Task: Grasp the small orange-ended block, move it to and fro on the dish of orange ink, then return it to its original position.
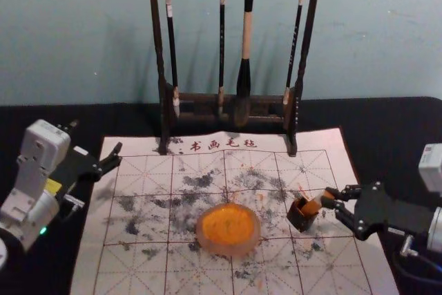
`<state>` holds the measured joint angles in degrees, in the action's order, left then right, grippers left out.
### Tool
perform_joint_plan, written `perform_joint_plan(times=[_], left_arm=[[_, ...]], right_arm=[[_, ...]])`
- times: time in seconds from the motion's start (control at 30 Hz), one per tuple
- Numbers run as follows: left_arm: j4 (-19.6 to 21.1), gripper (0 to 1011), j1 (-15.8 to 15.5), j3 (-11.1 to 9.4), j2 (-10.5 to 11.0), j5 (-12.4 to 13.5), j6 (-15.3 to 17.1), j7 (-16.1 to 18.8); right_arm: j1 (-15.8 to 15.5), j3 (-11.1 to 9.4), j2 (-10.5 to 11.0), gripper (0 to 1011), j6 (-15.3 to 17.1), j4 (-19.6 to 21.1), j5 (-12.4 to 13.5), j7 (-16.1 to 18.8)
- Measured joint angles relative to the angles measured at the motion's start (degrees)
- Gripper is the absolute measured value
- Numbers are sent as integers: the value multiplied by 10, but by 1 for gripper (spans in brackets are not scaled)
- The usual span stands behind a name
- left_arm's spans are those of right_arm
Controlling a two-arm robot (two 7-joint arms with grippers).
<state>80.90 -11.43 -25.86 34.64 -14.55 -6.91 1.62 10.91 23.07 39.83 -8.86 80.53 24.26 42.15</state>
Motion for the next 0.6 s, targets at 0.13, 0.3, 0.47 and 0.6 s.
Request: perform_joint_plan(times=[0.13, 0.3, 0.47, 0.6], left_arm=[[0, 1001, 0, 0, 0, 0, 0, 0], [0, 1001, 0, 0, 0, 0, 0, 0], [0, 1001, 0, 0, 0, 0, 0, 0], [0, 1001, 0, 0, 0, 0, 0, 0]], right_arm=[[-3, -8, 5, 90, -1, 9, 6, -1], [-5, -19, 10, 90, -6, 17, 11, -5], [-1, -24, 10, 90, -11, 21, 13, -6], [6, -24, 6, 90, -14, 21, 12, -5]])
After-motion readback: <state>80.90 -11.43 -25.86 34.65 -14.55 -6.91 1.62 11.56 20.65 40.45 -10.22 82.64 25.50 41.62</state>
